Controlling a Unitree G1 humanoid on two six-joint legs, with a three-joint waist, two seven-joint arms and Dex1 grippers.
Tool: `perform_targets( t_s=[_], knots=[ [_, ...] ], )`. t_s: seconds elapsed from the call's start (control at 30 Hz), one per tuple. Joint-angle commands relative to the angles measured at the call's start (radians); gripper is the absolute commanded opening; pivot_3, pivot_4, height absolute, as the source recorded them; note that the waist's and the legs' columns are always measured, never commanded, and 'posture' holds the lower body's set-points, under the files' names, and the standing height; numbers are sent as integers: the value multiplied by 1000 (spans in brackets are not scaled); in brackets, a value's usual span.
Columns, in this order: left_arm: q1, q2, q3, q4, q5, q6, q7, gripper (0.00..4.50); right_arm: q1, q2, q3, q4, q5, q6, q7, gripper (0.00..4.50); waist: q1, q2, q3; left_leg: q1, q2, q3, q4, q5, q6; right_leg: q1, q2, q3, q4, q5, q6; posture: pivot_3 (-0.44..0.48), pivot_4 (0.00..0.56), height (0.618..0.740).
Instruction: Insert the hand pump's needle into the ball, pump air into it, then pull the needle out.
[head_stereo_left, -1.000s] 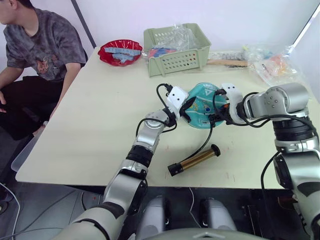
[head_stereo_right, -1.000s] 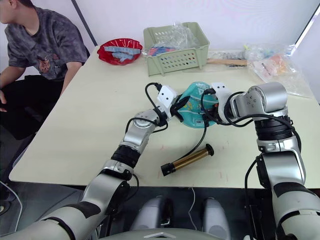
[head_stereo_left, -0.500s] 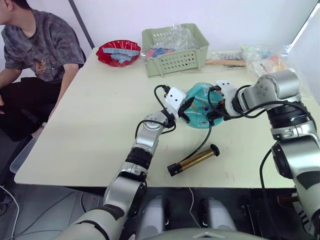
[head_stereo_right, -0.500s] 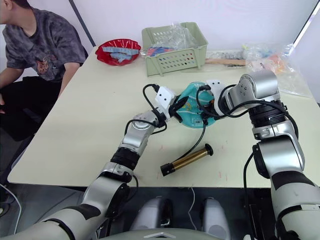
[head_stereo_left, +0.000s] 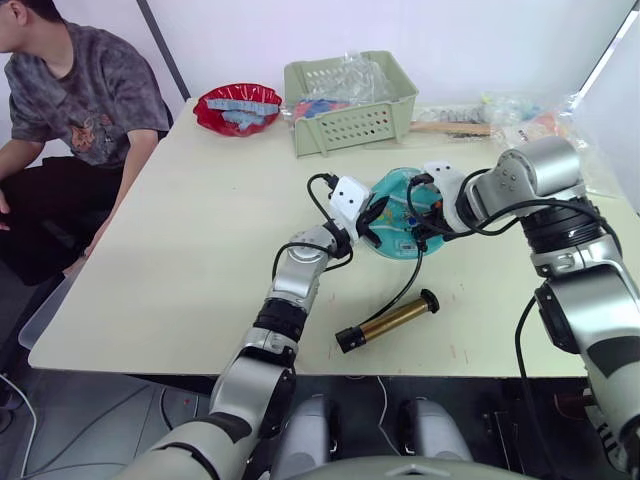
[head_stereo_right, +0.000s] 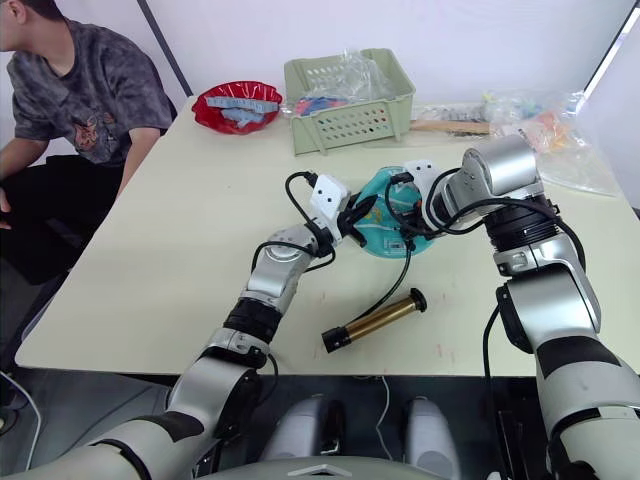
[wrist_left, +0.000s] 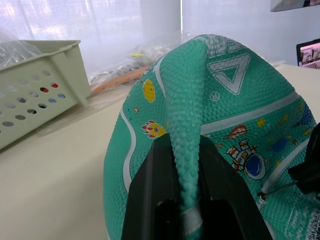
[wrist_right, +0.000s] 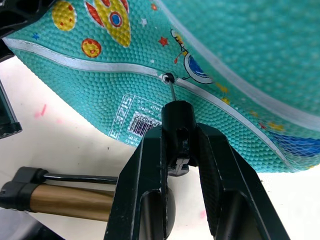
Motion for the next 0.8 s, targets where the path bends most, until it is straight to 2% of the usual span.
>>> perform_targets(
  t_s=[0.03, 0.8],
  knots=[
    [40, -64, -88, 50, 1, 56, -84, 35, -24, 59, 34, 33, -27, -45, 23, 323, -1, -1, -3, 0, 0, 0, 0, 0, 0, 0, 0, 0, 0, 0, 0, 0, 150, 740],
    [74, -74, -106, 36, 18, 68, -90, 35, -71, 216, -39, 203, -169, -140, 51, 323, -19, -4, -25, 10, 0, 0, -8, -1, -1, 5, -8, -4, 0, -5, -8, 0, 150, 740]
  ],
)
